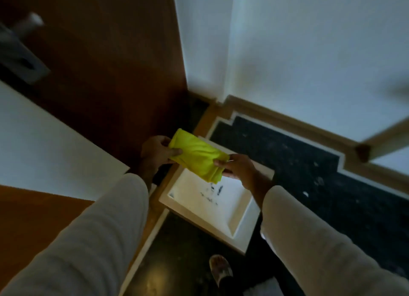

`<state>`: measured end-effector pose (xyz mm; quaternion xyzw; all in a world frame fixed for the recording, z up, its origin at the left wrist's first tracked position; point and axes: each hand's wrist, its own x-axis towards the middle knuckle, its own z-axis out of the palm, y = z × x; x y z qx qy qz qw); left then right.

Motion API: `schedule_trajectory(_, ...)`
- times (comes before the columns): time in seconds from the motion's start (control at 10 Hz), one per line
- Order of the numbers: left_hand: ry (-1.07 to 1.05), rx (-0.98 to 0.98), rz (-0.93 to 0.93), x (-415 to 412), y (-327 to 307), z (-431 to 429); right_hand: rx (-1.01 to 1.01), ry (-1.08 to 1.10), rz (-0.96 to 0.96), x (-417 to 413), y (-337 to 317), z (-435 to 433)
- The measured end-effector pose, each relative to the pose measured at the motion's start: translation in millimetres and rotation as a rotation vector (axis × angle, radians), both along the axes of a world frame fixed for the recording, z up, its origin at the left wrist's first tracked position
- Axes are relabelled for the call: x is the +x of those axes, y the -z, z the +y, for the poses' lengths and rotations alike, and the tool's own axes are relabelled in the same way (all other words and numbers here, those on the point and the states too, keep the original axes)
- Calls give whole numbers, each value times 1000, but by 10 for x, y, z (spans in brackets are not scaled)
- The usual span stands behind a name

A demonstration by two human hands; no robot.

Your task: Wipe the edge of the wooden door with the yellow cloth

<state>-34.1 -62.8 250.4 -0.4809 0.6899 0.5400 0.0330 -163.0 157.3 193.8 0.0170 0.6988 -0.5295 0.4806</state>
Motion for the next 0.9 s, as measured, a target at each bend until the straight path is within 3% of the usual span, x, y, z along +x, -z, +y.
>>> schedule_trajectory(0.2, 147, -127, -170, 119, 1506, 390, 204, 65, -21, 149, 1444, 368)
schedule_trajectory(0.4, 201, -145, -253, 230, 2729, 581, 432, -140, 315, 322, 2433, 515)
schedule_trajectory(0.5, 219, -212, -268, 262, 3032, 635, 510, -241, 459, 376, 2619, 525)
schedule_trajectory(0.7, 282, -349, -309, 277, 3216, 696, 666, -339, 703, 466, 2680, 535)
schedule_trajectory(0.8, 393, -469, -326, 262, 2968, 687, 705, -474, 1011, 514, 2511, 483)
schedule_trajectory(0.9, 464, -628, -247, 231, 2635, 626, 598, -549, 1191, 458, 2186, 326)
